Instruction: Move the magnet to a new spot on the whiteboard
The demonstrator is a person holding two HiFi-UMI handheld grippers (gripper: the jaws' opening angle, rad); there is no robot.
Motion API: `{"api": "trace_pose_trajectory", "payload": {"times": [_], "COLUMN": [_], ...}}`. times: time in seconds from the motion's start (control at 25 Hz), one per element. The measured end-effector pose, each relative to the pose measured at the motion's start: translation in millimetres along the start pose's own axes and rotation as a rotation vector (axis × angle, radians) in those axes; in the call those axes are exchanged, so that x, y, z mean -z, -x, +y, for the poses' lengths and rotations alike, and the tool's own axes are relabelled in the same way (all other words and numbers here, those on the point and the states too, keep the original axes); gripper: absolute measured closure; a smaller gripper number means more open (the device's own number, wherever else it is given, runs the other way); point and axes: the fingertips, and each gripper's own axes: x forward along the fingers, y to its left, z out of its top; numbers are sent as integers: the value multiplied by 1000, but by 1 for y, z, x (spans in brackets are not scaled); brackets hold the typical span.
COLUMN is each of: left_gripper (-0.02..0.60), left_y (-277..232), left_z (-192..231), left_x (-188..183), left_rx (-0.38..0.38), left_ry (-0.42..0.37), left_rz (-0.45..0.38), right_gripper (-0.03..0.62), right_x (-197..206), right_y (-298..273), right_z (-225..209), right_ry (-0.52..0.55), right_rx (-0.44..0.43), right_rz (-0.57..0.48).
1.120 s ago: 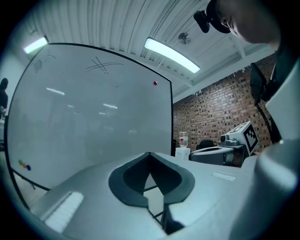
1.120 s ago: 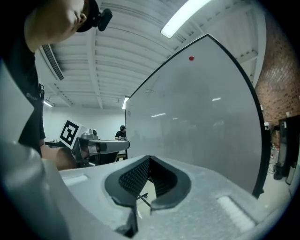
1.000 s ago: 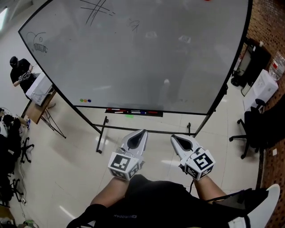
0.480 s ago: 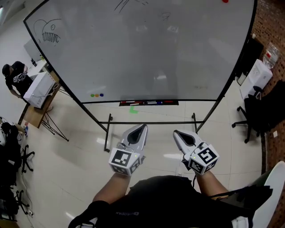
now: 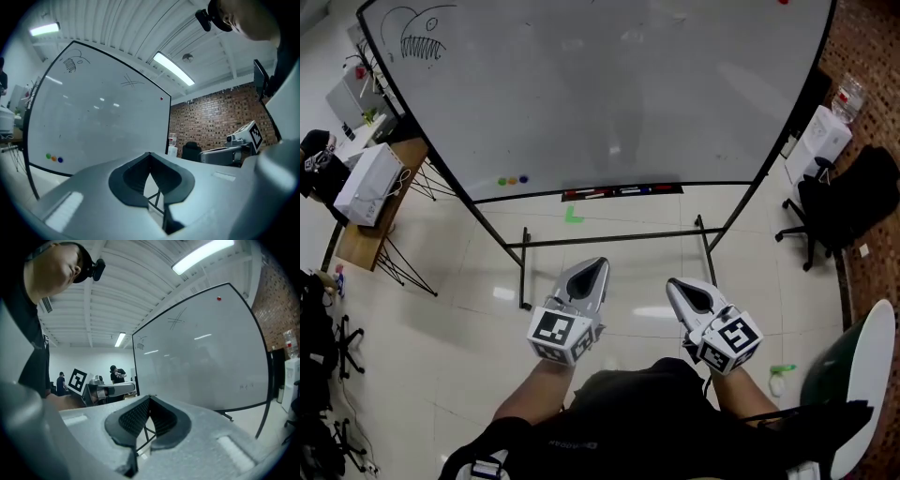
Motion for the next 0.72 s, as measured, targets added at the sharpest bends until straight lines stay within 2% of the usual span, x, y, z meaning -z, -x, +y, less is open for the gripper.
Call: {"api": "trace_pose_trajectory", "payload": {"times": [0.16, 0.4, 0.72], "left_gripper": [566, 566, 566], "left_y": [18, 50, 76], "left_z": [-8, -29, -110], "left_x": [0, 5, 19], "left_rx": [-2, -35, -51], "left_ry": [12, 6, -4], "left_rz": [-18, -8, 15], "right_gripper": [589, 589, 589], "right_x": [-3, -9, 5], "right_y": [8, 30, 109], "right_z": [15, 48, 62], "right_ry": [14, 67, 42], "right_rx": [-2, -65, -74], "right_rz": [-1, -14, -13]}}
